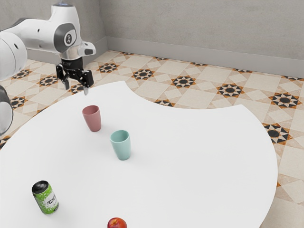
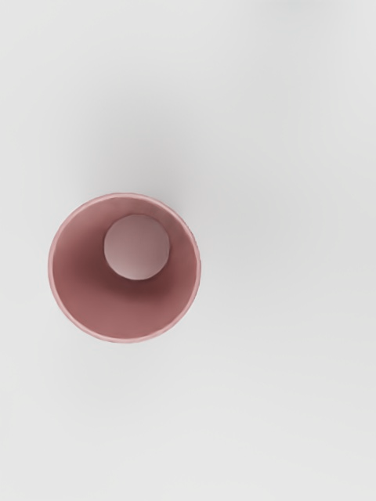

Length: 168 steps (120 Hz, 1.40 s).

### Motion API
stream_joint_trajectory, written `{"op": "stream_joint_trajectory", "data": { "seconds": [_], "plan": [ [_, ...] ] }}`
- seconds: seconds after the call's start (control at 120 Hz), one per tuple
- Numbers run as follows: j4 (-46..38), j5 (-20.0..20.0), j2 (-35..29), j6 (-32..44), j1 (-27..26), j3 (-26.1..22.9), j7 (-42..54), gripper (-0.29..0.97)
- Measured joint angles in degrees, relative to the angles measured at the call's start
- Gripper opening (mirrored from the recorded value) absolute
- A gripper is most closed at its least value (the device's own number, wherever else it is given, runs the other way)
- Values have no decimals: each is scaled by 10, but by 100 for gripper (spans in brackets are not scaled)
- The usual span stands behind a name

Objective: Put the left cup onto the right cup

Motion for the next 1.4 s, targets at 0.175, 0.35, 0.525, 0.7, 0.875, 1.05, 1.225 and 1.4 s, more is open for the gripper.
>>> {"op": "stream_joint_trajectory", "data": {
  "seconds": [0.175, 0.35, 0.525, 0.7, 0.875, 1.05, 1.225, 1.4],
  "plan": [
    [-4, -32, 50, 45, 2, 4, 23, 68],
    [-6, -71, 87, 84, 3, 3, 42, 68],
    [-18, -90, 101, 114, 3, 3, 59, 68],
    [-16, -95, 114, 134, 3, 0, 71, 68],
    [32, -96, 141, 147, 2, -1, 80, 68],
    [40, -108, 164, 153, 2, 2, 87, 68],
    [22, -120, 168, 156, 3, 6, 92, 68],
    [9, -129, 169, 158, 2, 12, 96, 68]
  ]
}}
